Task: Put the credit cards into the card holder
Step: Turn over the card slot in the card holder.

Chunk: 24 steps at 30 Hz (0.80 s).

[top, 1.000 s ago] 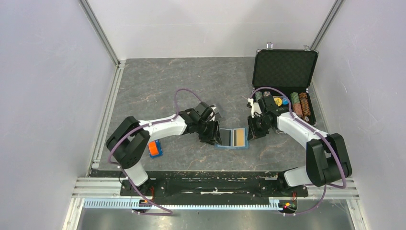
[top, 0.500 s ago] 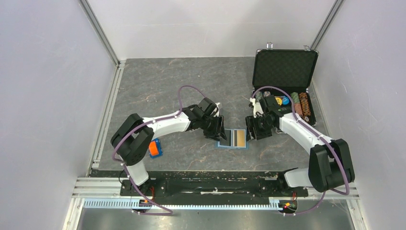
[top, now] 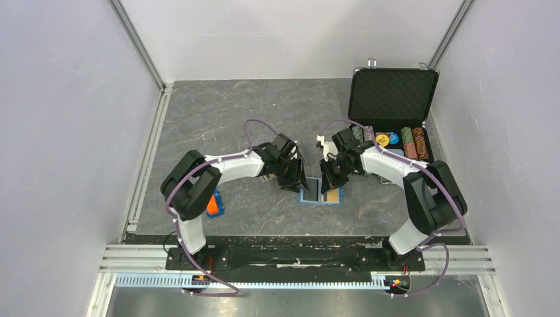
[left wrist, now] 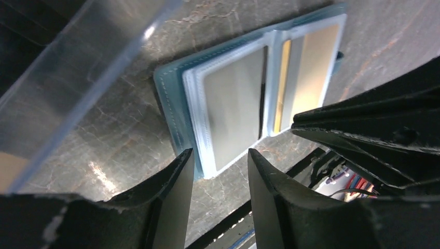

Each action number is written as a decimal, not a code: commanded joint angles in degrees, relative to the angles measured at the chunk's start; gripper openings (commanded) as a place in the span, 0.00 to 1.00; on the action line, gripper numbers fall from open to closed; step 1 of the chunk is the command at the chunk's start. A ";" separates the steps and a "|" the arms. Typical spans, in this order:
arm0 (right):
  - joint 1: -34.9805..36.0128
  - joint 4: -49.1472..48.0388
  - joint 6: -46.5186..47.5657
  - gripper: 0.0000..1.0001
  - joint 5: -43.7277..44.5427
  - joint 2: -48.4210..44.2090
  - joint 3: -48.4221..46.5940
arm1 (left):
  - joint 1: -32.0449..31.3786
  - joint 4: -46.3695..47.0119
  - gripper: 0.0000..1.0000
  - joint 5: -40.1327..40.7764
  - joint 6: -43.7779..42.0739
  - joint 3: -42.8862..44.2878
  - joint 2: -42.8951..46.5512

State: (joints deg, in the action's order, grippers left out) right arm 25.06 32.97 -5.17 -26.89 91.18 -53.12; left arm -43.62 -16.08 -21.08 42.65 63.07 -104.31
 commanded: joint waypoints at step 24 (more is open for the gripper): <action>0.34 -5.90 -2.44 0.00 2.55 5.68 1.62 | -0.41 -2.14 0.50 -1.22 -2.57 6.67 -3.80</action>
State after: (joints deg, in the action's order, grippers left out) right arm 25.28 28.64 -7.40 -25.85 95.81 -51.57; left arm -43.53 -18.61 -20.53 42.37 67.61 -106.37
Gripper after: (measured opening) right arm 0.004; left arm 0.500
